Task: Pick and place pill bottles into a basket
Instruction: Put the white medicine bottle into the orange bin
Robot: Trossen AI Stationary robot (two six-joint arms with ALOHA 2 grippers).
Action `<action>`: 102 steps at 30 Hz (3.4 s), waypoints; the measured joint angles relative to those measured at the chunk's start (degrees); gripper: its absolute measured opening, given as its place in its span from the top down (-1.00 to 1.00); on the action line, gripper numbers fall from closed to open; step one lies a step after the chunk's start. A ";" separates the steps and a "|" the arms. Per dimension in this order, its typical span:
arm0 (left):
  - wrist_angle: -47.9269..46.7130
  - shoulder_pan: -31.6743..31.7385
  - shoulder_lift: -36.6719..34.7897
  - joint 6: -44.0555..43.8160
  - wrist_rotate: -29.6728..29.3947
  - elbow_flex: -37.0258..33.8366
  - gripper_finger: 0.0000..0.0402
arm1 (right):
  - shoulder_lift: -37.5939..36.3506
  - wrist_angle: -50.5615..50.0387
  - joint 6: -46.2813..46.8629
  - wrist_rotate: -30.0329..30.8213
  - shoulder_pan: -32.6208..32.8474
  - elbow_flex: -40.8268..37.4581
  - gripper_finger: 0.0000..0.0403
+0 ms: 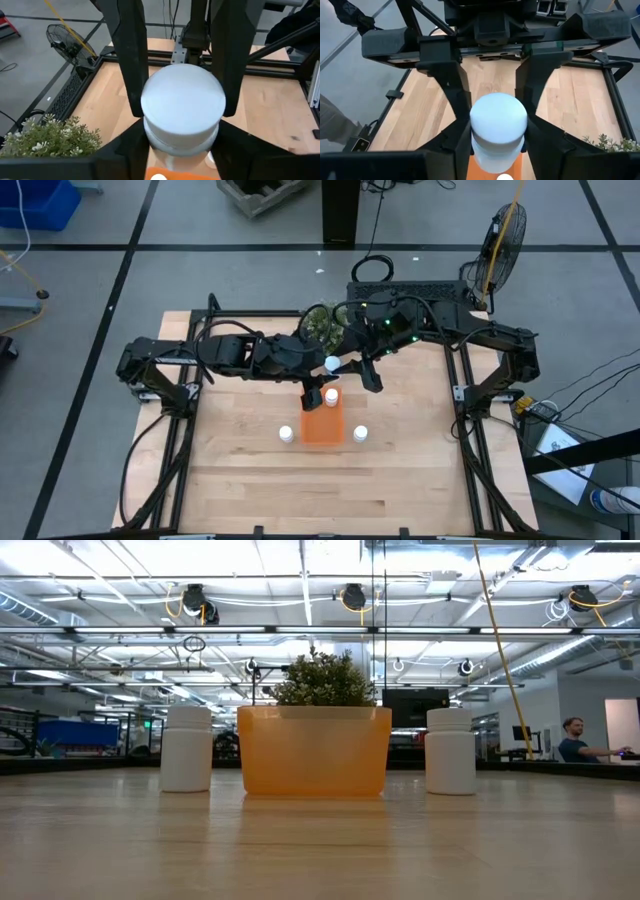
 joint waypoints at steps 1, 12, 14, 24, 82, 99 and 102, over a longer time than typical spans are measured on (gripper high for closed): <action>-0.33 0.00 0.01 0.00 -0.08 0.04 0.01 | -0.02 0.00 0.17 0.01 0.00 0.00 0.29; -13.91 0.58 -0.27 -0.10 -2.09 0.02 -0.68 | -2.03 -7.48 2.29 -0.18 0.39 0.10 0.29; -15.91 1.08 -1.13 -0.49 -2.03 -0.01 -0.72 | -1.78 -8.22 2.56 -0.04 0.85 0.04 0.29; -17.75 4.54 -8.36 0.43 -2.38 0.04 -0.57 | -1.28 4.49 2.44 -0.11 3.34 -12.38 0.29; 26.54 10.05 -31.97 -4.31 4.22 -48.28 -0.43 | -1.25 63.51 9.34 12.08 5.62 -64.17 0.29; 26.01 11.04 -31.97 -3.47 3.91 -48.22 -0.41 | 5.56 67.36 9.18 13.40 8.21 -64.39 0.29; 25.82 11.04 -31.97 -3.56 3.92 -48.22 -0.42 | 5.76 67.48 9.04 13.40 8.44 -64.39 0.28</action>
